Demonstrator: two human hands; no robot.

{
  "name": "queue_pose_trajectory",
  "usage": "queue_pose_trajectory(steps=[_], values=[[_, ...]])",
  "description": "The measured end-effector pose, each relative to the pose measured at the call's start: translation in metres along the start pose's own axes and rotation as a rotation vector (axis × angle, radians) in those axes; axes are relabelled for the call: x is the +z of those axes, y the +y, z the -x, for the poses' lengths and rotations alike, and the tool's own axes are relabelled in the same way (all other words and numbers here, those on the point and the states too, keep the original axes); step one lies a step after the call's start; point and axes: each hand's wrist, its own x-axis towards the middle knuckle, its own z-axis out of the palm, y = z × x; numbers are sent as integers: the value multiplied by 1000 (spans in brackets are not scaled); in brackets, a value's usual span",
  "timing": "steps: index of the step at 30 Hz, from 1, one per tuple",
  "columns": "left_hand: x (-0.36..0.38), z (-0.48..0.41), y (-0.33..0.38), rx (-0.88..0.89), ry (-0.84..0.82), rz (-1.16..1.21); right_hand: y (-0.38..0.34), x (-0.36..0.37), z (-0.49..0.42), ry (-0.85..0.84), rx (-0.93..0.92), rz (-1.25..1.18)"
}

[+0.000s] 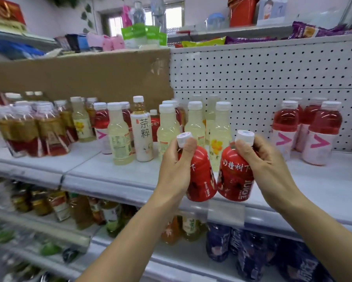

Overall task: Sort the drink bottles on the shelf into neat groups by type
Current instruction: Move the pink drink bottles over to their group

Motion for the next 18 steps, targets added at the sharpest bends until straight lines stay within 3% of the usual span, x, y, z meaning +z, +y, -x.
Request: queue_pose_trajectory(steps=[11,18], values=[[-183,-64,-13,-23,32,-67,4,184,-35,31,13,-73],[-259,-111,-25,-37,4,-99,15,262,-57,119,8,-16]])
